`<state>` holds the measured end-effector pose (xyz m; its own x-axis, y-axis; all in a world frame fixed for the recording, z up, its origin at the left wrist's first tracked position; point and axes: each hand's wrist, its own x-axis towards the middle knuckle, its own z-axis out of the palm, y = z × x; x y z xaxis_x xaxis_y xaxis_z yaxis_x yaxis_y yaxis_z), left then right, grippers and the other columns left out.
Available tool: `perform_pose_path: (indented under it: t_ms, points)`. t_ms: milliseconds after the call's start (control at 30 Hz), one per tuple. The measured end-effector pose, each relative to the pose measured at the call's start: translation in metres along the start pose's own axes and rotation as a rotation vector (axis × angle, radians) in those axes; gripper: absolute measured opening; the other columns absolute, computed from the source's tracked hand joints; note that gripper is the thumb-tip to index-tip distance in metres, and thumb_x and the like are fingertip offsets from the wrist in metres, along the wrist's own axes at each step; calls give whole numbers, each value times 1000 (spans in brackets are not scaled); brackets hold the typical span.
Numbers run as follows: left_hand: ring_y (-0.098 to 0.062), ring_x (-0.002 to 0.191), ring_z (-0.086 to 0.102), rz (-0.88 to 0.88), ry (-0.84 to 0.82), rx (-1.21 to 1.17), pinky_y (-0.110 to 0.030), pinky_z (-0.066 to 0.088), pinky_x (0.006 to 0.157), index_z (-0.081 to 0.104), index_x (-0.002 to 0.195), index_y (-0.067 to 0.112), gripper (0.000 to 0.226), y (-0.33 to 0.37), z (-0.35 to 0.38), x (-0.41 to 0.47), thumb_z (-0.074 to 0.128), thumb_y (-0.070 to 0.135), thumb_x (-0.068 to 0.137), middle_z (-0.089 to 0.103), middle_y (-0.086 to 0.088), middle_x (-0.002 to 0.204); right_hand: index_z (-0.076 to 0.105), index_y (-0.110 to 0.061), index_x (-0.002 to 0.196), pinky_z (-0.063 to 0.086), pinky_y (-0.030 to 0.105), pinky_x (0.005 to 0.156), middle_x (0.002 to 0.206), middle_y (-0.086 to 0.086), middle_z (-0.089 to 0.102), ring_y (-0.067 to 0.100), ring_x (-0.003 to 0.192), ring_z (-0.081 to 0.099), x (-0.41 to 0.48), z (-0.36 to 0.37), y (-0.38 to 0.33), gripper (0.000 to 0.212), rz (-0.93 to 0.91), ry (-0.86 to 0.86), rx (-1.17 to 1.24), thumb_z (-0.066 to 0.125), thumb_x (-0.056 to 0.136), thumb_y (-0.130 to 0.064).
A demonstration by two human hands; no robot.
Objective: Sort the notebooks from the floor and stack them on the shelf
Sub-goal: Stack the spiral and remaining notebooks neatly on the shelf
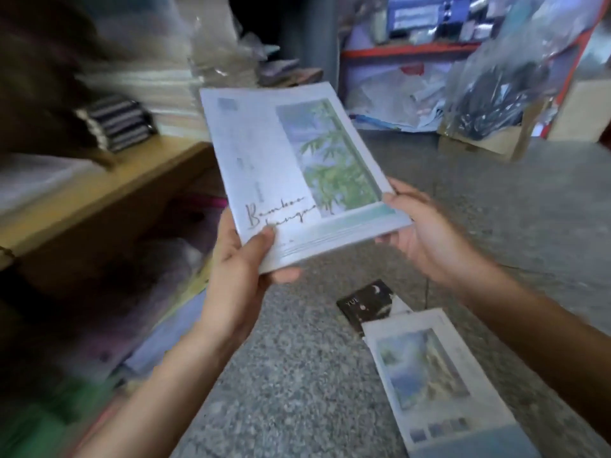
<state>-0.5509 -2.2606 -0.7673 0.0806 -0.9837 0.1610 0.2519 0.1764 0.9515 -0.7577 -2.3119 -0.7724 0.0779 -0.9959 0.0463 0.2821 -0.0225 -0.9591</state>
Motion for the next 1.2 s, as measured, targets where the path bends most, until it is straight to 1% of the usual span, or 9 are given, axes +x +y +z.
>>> perform_pose_path:
  t_ms: [133, 300, 500, 633, 767, 867, 1000, 1100, 1200]
  points:
    - [-11, 57, 60, 132, 152, -22, -17, 42, 36, 46, 128, 19, 41, 47, -38, 4, 44, 0, 93, 64, -9, 117, 48, -27, 125, 50, 23, 45, 89, 5, 70, 16, 61, 65, 16, 62, -9, 43, -72, -246, -7, 47, 91, -1]
    - [-15, 59, 68, 163, 343, -92, -20, 47, 39, 53, 119, 21, 36, 94, -76, -5, 40, -1, 94, 70, -7, 107, 44, -15, 134, 47, 24, 44, 96, 12, 65, 17, 58, 61, 38, 132, -21, 67, -87, -387, 52, 64, 71, -11]
    - [-17, 81, 68, 234, 609, -52, -20, 51, 44, 49, 114, 15, 27, 136, -138, -12, 40, -1, 94, 62, -3, 107, 40, -16, 138, 55, 29, 64, 124, 13, 60, 24, 95, 67, 33, 218, 0, 90, 26, -695, 326, 82, 59, -21]
    - [-26, 84, 61, 170, 675, -120, -22, 54, 46, 45, 108, 0, 17, 145, -161, -13, 41, -5, 92, 52, -14, 103, 15, -21, 150, 54, 33, 72, 136, 7, 48, 22, 101, 66, 24, 257, 23, 83, 92, -651, 383, 59, 82, -6]
    - [-27, 78, 65, 177, 677, -95, -24, 57, 51, 42, 81, 2, 14, 145, -170, -19, 40, -7, 91, 52, -15, 86, 0, -16, 150, 49, 36, 82, 103, 0, 53, 20, 100, 62, 25, 278, 24, 75, 77, -597, 320, 45, 93, -1]
    - [-23, 75, 68, 165, 681, -26, -31, 60, 65, 44, 100, 1, 14, 140, -179, -20, 52, 0, 90, 56, -21, 101, 9, -11, 149, 50, 35, 81, 106, 3, 53, 17, 94, 62, 26, 284, 25, 70, 33, -556, 178, 48, 92, -1]
    - [-16, 116, 44, 227, 790, 277, -35, 35, 104, 26, 132, 25, 110, 126, -181, -25, 92, 30, 44, 36, -6, 131, 37, -11, 138, 49, 28, 70, 84, 1, 49, 11, 75, 52, 27, 286, 28, 50, 4, -478, 69, 50, 91, 1]
    - [-8, 111, 22, 394, 858, 850, -23, 19, 101, 30, 118, 24, 68, 107, -178, -32, 77, 7, 72, 21, -2, 117, 27, -3, 144, 51, 31, 80, 86, 2, 49, 12, 83, 57, 27, 288, 29, 59, 11, -463, 92, 50, 91, 3]
    - [-21, 120, 26, 582, 849, 1416, -37, 26, 100, 42, 122, 17, 47, 101, -190, -37, 67, 20, 83, 31, -11, 122, 19, -3, 147, 46, 36, 97, 93, 2, 51, 13, 93, 57, 26, 291, 28, 63, -1, -465, 108, 48, 91, 4]
